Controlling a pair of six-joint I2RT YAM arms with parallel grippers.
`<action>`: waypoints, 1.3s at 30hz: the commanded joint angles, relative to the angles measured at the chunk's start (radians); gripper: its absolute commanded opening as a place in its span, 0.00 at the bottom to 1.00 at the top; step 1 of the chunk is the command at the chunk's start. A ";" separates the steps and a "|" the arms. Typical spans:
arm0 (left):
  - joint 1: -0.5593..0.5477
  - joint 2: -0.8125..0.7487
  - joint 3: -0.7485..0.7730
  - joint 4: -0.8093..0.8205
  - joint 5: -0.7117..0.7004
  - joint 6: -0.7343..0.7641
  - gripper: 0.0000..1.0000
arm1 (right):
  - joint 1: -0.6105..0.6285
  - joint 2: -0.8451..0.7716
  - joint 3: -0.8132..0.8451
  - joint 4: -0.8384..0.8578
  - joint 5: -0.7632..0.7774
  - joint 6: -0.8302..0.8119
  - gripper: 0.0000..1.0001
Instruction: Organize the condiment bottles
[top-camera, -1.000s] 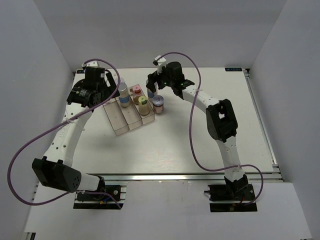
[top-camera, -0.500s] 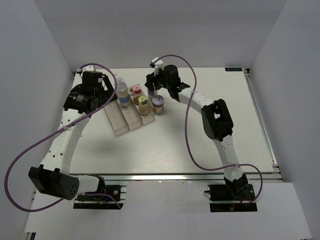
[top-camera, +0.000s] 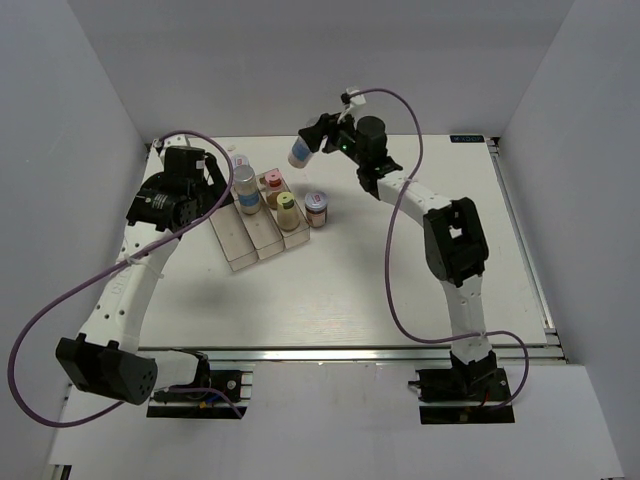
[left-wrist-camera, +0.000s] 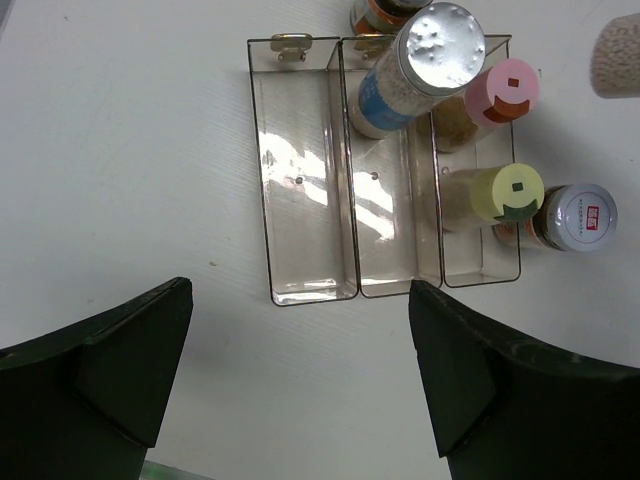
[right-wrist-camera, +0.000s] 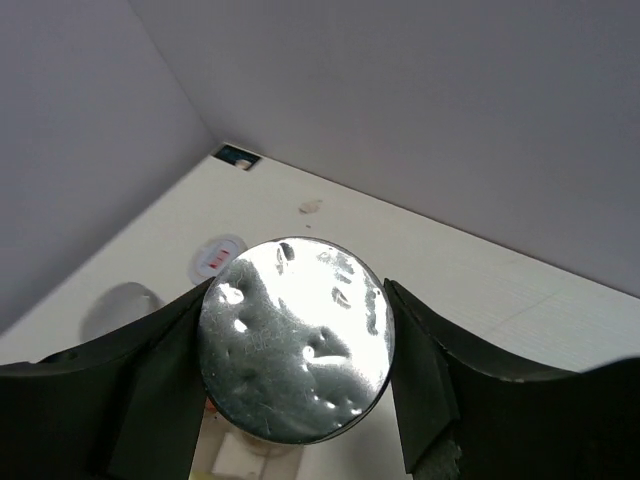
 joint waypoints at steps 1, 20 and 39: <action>-0.001 -0.051 -0.014 0.015 -0.024 -0.005 0.98 | -0.013 -0.163 -0.047 0.215 -0.117 0.230 0.00; -0.001 -0.084 -0.026 0.040 -0.053 0.003 0.98 | 0.097 -0.148 0.025 -0.052 -0.658 0.132 0.00; 0.000 -0.157 -0.057 -0.020 -0.105 -0.014 0.98 | 0.237 0.026 0.182 -0.336 -0.274 -0.255 0.00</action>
